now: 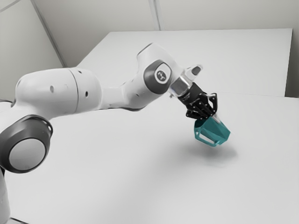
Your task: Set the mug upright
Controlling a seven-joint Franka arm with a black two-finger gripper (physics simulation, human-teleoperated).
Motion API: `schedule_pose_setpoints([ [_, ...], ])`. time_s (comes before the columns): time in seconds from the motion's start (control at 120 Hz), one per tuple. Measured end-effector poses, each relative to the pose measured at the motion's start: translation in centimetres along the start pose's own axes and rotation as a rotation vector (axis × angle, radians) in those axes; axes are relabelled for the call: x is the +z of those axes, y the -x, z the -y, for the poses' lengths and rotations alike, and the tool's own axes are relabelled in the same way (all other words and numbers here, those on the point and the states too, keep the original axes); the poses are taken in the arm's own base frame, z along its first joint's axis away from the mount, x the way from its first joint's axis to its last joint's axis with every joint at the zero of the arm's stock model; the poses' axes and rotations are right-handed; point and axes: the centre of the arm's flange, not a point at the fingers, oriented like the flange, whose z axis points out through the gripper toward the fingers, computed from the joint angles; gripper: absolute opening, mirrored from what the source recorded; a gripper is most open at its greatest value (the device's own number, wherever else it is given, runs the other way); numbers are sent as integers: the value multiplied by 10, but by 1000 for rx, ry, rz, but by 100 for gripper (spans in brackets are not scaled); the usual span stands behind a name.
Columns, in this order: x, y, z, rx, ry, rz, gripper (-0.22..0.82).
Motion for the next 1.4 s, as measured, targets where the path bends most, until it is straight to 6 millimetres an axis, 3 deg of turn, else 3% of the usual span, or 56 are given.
schedule_pose_setpoints([
  [0.142,-45,13,13,107,-196,-81,-16],
  [0.358,-116,24,94,69,-461,-132,-16],
  [0.525,-147,38,153,-8,-580,-132,-17],
  [0.8,-176,33,237,-149,-648,-128,-17],
  [0.95,-170,22,278,-214,-654,-106,-17],
  [0.992,-156,20,271,-193,-657,-92,-17],
  [1.083,-112,26,228,-89,-664,-55,-17],
  [1.133,-99,29,216,-57,-665,-50,-17],
  [1.292,-104,18,242,-101,-652,-68,-18],
  [1.4,-95,14,248,-100,-648,-66,-18],
])
